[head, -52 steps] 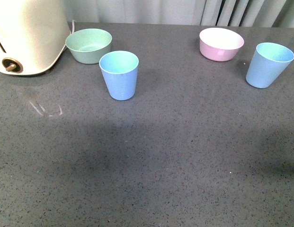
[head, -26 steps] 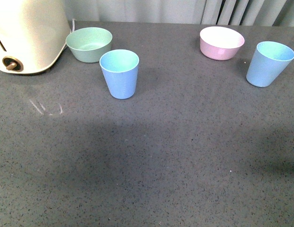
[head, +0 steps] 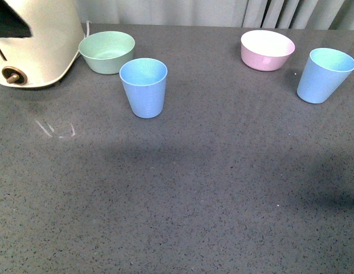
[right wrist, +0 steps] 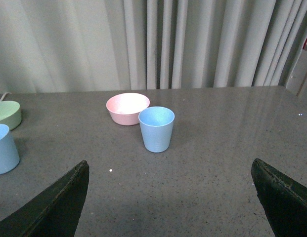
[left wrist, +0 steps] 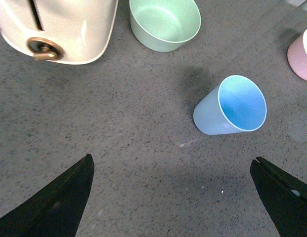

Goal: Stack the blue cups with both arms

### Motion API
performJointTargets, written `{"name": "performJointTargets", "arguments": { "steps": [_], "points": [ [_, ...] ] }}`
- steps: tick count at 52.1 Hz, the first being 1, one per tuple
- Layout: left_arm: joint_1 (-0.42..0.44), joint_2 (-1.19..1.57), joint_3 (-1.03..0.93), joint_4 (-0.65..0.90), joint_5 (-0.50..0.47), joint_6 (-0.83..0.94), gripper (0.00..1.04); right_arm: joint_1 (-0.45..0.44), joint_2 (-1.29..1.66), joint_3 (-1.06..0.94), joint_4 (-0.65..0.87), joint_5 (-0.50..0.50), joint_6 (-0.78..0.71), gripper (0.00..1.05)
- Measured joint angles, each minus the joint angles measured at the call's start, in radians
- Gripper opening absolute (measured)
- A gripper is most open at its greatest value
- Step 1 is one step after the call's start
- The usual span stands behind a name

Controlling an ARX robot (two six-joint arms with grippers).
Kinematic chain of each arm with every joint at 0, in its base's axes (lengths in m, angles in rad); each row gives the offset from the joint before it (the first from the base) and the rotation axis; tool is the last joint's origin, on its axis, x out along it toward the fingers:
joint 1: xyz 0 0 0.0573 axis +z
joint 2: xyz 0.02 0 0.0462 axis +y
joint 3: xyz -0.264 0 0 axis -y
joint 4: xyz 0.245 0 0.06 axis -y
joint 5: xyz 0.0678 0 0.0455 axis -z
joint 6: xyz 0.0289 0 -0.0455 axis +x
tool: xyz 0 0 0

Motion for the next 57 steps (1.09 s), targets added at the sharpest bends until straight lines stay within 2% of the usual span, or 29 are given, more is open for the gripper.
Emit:
{"name": "performJointTargets", "arguments": {
  "steps": [13, 29, 57],
  "points": [
    [-0.09, 0.255, 0.216, 0.002, -0.034, -0.032, 0.96, 0.0, 0.0, 0.0, 0.0, 0.0, 0.0, 0.96],
    [-0.169, 0.458, 0.353, -0.008, -0.08, -0.058, 0.96, 0.0, 0.0, 0.0, 0.0, 0.0, 0.0, 0.96],
    [-0.183, 0.618, 0.498, -0.061, -0.144, -0.093, 0.96, 0.0, 0.0, 0.0, 0.0, 0.0, 0.0, 0.96]
  ]
}}
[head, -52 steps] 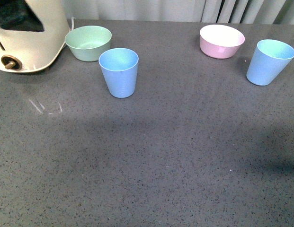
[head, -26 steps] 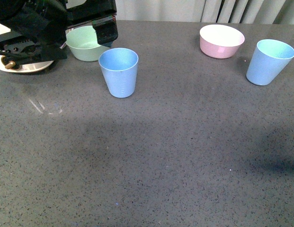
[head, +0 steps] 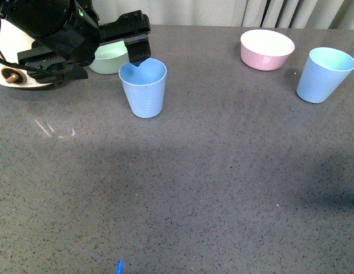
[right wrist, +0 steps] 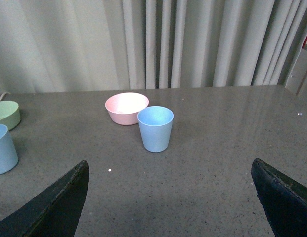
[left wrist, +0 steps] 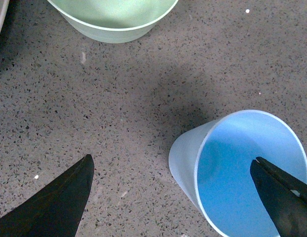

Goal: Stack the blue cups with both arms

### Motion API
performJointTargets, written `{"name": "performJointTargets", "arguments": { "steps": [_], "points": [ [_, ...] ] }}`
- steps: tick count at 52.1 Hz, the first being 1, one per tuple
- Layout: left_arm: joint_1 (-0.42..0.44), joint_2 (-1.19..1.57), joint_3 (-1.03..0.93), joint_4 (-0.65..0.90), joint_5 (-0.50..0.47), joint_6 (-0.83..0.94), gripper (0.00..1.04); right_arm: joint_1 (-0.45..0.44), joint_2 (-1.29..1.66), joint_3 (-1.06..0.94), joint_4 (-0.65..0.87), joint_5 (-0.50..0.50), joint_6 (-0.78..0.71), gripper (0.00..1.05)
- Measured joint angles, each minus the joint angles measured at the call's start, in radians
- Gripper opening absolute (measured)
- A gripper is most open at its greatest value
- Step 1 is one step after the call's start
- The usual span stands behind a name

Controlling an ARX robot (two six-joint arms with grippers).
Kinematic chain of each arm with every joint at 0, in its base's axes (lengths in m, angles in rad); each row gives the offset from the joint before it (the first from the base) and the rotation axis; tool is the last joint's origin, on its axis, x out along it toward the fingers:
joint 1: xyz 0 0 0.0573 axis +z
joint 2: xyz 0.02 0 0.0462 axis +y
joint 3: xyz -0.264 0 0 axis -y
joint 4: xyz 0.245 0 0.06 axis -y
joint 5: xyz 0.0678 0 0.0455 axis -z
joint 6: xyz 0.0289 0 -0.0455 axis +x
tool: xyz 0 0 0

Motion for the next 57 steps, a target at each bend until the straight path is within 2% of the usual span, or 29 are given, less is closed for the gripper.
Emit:
{"name": "performJointTargets", "arguments": {
  "steps": [3, 18, 33, 57],
  "points": [
    [0.0, 0.01, 0.009, -0.006, -0.009, -0.002, 0.95, 0.0, 0.0, 0.0, 0.0, 0.0, 0.0, 0.96],
    [-0.016, 0.061, 0.061, -0.058, -0.032, -0.026, 0.56, 0.0, 0.0, 0.0, 0.0, 0.0, 0.0, 0.96],
    [-0.089, 0.067, 0.093, -0.124, -0.02, -0.064, 0.02, 0.0, 0.0, 0.0, 0.0, 0.0, 0.0, 0.96],
    [-0.257, 0.056, 0.104, -0.172, -0.007, -0.134, 0.02, 0.0, 0.0, 0.0, 0.0, 0.0, 0.0, 0.96]
  ]
}}
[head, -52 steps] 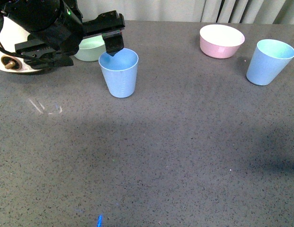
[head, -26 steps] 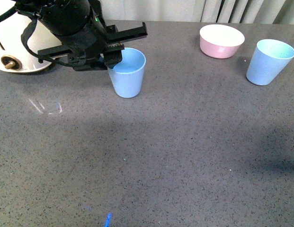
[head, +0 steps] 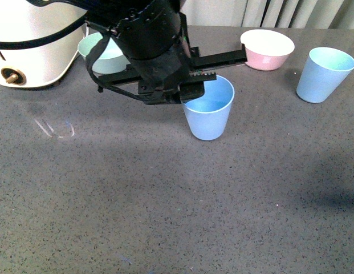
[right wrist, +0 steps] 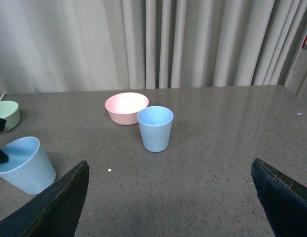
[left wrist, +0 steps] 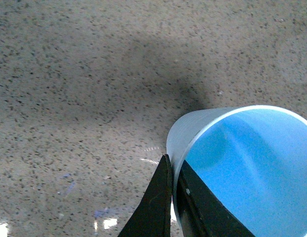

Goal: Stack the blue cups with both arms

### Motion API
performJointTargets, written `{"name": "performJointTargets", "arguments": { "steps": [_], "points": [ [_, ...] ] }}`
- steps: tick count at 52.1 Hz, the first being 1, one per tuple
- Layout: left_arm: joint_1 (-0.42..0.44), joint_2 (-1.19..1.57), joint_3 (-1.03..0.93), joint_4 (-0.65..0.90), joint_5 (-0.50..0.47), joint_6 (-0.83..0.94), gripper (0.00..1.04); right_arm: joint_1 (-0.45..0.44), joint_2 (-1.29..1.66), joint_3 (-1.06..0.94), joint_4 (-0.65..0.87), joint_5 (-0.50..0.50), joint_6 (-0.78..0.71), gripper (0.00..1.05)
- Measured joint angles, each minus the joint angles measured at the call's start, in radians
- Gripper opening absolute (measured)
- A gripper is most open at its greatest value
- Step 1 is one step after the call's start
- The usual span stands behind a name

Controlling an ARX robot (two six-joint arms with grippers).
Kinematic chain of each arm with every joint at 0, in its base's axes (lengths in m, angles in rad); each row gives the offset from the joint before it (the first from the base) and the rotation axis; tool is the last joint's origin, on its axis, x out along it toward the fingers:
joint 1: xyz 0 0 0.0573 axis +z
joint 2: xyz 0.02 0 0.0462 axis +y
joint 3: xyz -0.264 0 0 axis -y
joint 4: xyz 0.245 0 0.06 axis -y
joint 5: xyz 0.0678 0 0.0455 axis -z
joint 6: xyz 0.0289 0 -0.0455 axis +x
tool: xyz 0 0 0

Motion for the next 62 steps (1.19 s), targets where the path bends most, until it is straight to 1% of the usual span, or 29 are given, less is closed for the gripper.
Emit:
{"name": "performJointTargets", "arguments": {
  "steps": [8, 10, 11, 16, 18, 21, 25, 27, 37, 39, 41, 44, 48, 56, 57, 59, 60, 61, 62],
  "points": [
    [-0.042, 0.006, 0.024, -0.002, -0.009, -0.013, 0.02, 0.0, 0.0, 0.0, 0.0, 0.0, 0.0, 0.96],
    [-0.046, 0.009, 0.028, -0.002, -0.01, -0.019, 0.04, 0.0, 0.0, 0.0, 0.0, 0.0, 0.0, 0.96],
    [-0.05, 0.012, 0.031, -0.002, -0.013, -0.019, 0.09, 0.0, 0.0, 0.0, 0.0, 0.0, 0.0, 0.96],
    [-0.055, 0.023, 0.035, 0.003, -0.015, -0.028, 0.27, 0.0, 0.0, 0.0, 0.0, 0.0, 0.0, 0.96],
    [-0.056, 0.024, 0.036, 0.005, -0.014, -0.031, 0.3, 0.0, 0.0, 0.0, 0.0, 0.0, 0.0, 0.96],
    [-0.056, 0.024, 0.037, 0.013, -0.013, -0.036, 0.39, 0.0, 0.0, 0.0, 0.0, 0.0, 0.0, 0.96],
    [-0.056, 0.024, 0.039, 0.017, -0.013, -0.041, 0.48, 0.0, 0.0, 0.0, 0.0, 0.0, 0.0, 0.96],
    [-0.055, 0.023, 0.038, 0.027, -0.011, -0.045, 0.57, 0.0, 0.0, 0.0, 0.0, 0.0, 0.0, 0.96],
    [-0.041, -0.014, 0.018, 0.067, 0.007, -0.05, 0.83, 0.0, 0.0, 0.0, 0.0, 0.0, 0.0, 0.96],
    [-0.031, -0.051, -0.008, 0.092, 0.013, -0.059, 0.92, 0.0, 0.0, 0.0, 0.0, 0.0, 0.0, 0.96],
    [-0.021, -0.089, -0.033, 0.114, 0.019, -0.063, 0.98, 0.0, 0.0, 0.0, 0.0, 0.0, 0.0, 0.96],
    [-0.005, -0.155, -0.079, 0.158, 0.025, -0.07, 0.95, 0.0, 0.0, 0.0, 0.0, 0.0, 0.0, 0.96],
    [0.021, -0.251, -0.15, 0.227, 0.037, -0.079, 0.96, 0.0, 0.0, 0.0, 0.0, 0.0, 0.0, 0.96],
    [0.078, -0.414, -0.294, 0.356, 0.031, -0.078, 0.96, 0.0, 0.0, 0.0, 0.0, 0.0, 0.0, 0.96],
    [0.081, -0.423, -0.307, 0.371, 0.016, -0.066, 0.96, 0.0, 0.0, 0.0, 0.0, 0.0, 0.0, 0.96],
    [0.088, -0.459, -0.382, 0.528, -0.117, 0.014, 0.89, 0.0, 0.0, 0.0, 0.0, 0.0, 0.0, 0.96],
    [0.097, -0.484, -0.448, 0.665, -0.223, 0.082, 0.84, 0.0, 0.0, 0.0, 0.0, -0.001, 0.0, 0.96],
    [0.104, -0.502, -0.491, 0.746, -0.274, 0.15, 0.81, 0.0, 0.0, 0.0, 0.0, -0.001, 0.0, 0.96],
    [0.109, -0.511, -0.515, 0.787, -0.299, 0.179, 0.79, 0.0, 0.0, 0.0, 0.0, 0.0, 0.0, 0.96]
  ]
}}
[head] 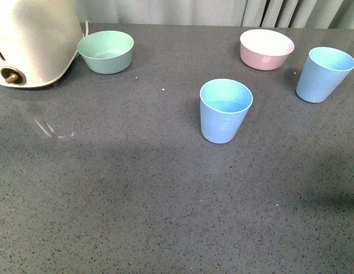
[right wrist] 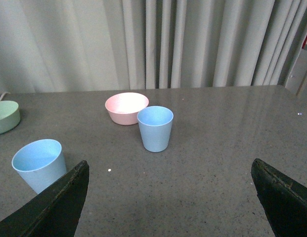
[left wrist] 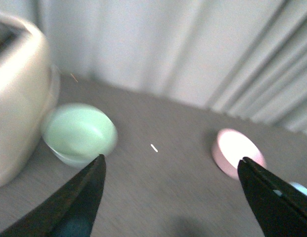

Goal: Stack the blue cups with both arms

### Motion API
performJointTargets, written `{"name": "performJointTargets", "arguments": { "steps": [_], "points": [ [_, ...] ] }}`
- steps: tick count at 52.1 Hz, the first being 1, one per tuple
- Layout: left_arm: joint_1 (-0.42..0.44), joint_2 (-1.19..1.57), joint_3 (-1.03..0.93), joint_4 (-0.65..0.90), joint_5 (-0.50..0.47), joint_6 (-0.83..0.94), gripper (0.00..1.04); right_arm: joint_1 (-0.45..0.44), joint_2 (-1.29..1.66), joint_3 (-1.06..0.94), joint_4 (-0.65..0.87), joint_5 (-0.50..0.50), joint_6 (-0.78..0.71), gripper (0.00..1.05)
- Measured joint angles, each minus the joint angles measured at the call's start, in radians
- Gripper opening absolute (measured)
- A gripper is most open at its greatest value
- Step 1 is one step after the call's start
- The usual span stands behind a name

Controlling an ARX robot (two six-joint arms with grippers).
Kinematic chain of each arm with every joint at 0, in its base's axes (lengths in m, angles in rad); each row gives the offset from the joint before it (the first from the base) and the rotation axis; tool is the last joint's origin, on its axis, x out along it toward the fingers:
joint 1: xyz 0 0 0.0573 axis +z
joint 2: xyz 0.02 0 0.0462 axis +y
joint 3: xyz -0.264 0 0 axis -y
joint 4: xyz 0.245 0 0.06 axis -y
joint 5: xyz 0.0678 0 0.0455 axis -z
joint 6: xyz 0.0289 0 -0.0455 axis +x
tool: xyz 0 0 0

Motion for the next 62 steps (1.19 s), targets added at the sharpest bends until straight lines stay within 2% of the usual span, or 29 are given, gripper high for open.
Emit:
{"name": "performJointTargets", "arguments": {
  "steps": [2, 6, 8, 13, 23, 28, 52, 55, 62],
  "points": [
    [0.022, -0.037, -0.085, 0.132, -0.066, 0.106, 0.72, 0.0, 0.0, 0.0, 0.0, 0.0, 0.0, 0.96],
    [0.064, -0.095, -0.193, 0.26, -0.069, 0.225, 0.61, 0.0, 0.0, 0.0, 0.0, 0.0, 0.0, 0.96],
    [0.094, -0.145, -0.266, 0.308, -0.051, 0.284, 0.52, 0.0, 0.0, 0.0, 0.0, 0.0, 0.0, 0.96],
    [0.151, -0.242, -0.405, 0.335, 0.013, 0.351, 0.31, 0.0, 0.0, 0.0, 0.0, 0.0, 0.0, 0.96],
    [0.218, -0.356, -0.533, 0.339, 0.084, 0.374, 0.02, 0.0, 0.0, 0.0, 0.0, 0.0, 0.0, 0.96],
    [0.266, -0.447, -0.609, 0.332, 0.126, 0.38, 0.02, 0.0, 0.0, 0.0, 0.0, 0.0, 0.0, 0.96],
    [0.375, -0.742, -0.761, 0.183, 0.229, 0.384, 0.02, 0.0, 0.0, 0.0, 0.0, 0.0, 0.0, 0.96],
    [0.427, -0.771, -0.789, 0.192, 0.307, 0.386, 0.02, 0.0, 0.0, 0.0, 0.0, 0.0, 0.0, 0.96],
    [0.465, -0.859, -0.826, 0.129, 0.324, 0.386, 0.02, 0.0, 0.0, 0.0, 0.0, 0.0, 0.0, 0.96]
  ]
}}
